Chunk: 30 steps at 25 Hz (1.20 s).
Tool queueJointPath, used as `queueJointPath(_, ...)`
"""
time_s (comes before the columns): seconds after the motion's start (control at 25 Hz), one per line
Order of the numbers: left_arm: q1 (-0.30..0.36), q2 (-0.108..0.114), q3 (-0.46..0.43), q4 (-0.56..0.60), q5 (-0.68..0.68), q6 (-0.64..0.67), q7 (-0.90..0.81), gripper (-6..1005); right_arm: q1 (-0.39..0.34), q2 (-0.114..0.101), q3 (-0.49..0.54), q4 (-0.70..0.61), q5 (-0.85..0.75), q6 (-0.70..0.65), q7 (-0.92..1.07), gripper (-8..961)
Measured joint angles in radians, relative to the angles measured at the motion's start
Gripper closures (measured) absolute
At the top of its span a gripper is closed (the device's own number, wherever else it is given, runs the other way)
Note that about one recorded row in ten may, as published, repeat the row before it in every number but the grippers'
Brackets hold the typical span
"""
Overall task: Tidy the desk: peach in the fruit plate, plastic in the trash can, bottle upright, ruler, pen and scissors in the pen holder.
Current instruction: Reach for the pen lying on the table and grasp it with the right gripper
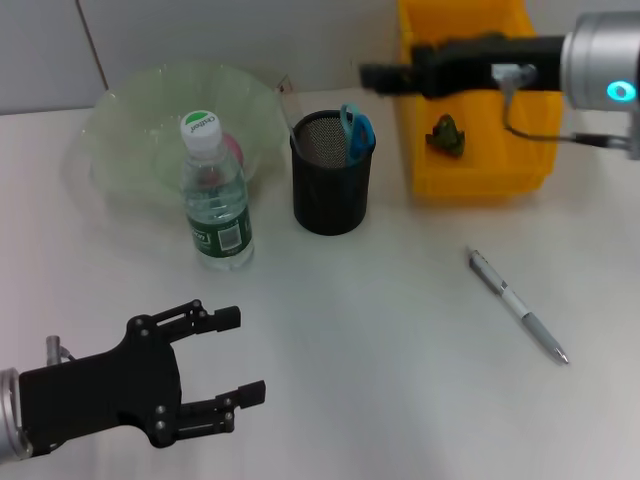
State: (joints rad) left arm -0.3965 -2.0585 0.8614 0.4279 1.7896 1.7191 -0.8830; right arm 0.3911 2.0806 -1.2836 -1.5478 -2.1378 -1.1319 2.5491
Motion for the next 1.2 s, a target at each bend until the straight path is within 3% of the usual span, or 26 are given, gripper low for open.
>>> queueJointPath(0.08,0.001,0.0,0.0,0.001,0.0,0.0,0.0,199,0.056,-0.002,0.06,-0.082,-0.209,-0.226,0.156,180)
queueJointPath(0.12,0.001,0.0,0.0,0.001,0.0,0.0,0.0,199,0.056,-0.002,0.06,-0.082,-0.209,-0.226,0.156,180)
queueJointPath(0.16,0.0,0.0,0.0,0.002,0.0,0.0,0.0,199,0.086,-0.002,0.086,-0.115,-0.293,-0.356,0.207,180)
queueJointPath(0.2,0.0,0.0,0.0,0.004,0.0,0.0,0.001,199,0.086,-0.002,0.086,-0.115,-0.293,-0.356,0.207,180)
queueJointPath(0.28,0.0,-0.001,0.002,0.012,0.001,0.001,0.002,199,0.127,-0.003,0.137,-0.148,-0.35,-0.527,0.237,180)
queueJointPath(0.48,0.0,-0.003,0.007,0.014,0.0,0.001,0.004,199,0.161,-0.004,0.187,-0.152,-0.442,-0.664,0.257,179)
queueJointPath(0.72,0.003,-0.003,0.006,0.014,-0.003,0.005,0.009,199,0.172,-0.004,0.177,-0.072,-0.545,-0.677,0.261,179)
queueJointPath(1.2,0.005,-0.005,0.006,0.012,-0.004,0.008,0.015,200,0.221,0.0,0.092,0.144,-0.651,-0.529,0.257,179)
